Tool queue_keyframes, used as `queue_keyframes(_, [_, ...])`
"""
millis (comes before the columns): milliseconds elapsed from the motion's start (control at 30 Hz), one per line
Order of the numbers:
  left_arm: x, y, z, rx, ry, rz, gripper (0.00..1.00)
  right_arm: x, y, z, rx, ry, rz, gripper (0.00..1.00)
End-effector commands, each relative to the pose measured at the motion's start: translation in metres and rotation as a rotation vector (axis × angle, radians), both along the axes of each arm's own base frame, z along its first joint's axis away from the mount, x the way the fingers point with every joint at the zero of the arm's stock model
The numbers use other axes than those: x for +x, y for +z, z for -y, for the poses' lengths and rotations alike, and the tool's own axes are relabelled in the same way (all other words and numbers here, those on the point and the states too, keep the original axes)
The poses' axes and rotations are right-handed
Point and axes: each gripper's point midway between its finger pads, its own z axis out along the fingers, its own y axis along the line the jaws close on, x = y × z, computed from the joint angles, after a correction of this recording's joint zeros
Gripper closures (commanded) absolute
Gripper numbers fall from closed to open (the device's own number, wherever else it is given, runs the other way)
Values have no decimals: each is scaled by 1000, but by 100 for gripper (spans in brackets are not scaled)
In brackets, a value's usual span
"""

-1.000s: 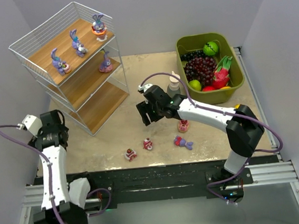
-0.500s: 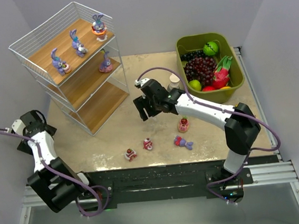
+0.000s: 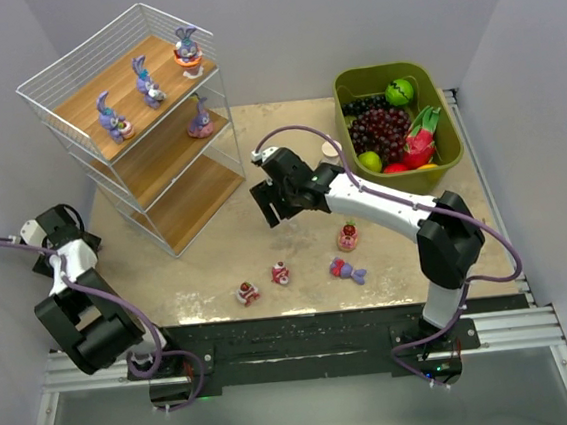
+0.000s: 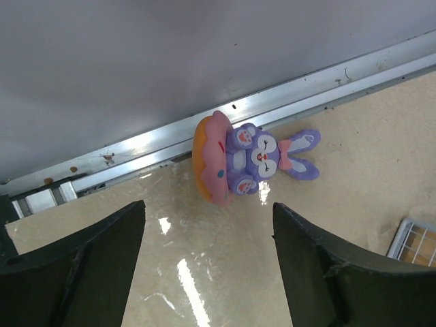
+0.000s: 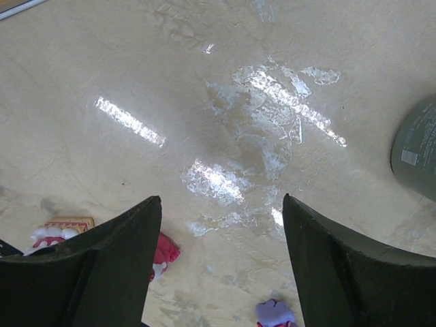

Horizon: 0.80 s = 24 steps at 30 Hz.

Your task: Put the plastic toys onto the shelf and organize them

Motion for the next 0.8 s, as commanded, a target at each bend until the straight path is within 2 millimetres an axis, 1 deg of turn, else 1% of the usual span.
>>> queue_keyframes(0, [21, 18, -22, 61, 21, 78, 24, 13, 16, -2, 9, -10, 51, 25])
queue_keyframes(200, [27, 10, -25, 54, 24, 88, 29, 17, 14, -4, 0, -13, 54, 25])
queue_keyframes(333, [33, 0, -25, 32, 23, 97, 29, 21, 12, -6, -8, -14, 57, 25])
queue_keyframes(467, [33, -6, -26, 26, 38, 99, 30, 25, 12, -7, -15, -13, 64, 25])
queue_keyframes(567, [34, -10, -26, 20, 46, 108, 33, 29, 12, -8, -18, -10, 68, 25])
queue_keyframes(633, [34, -14, -24, 12, 49, 110, 39, 31, 11, -8, -24, -9, 69, 25])
queue_keyframes(667, [35, -14, -24, 12, 49, 111, 42, 32, 13, -9, -21, -10, 74, 25])
queue_keyframes(700, [33, -16, -24, 7, 56, 111, 50, 33, 13, -9, -20, -11, 75, 25])
queue_keyframes(767, [34, -16, -23, 7, 55, 114, 58, 35, 13, -8, -22, -13, 77, 25])
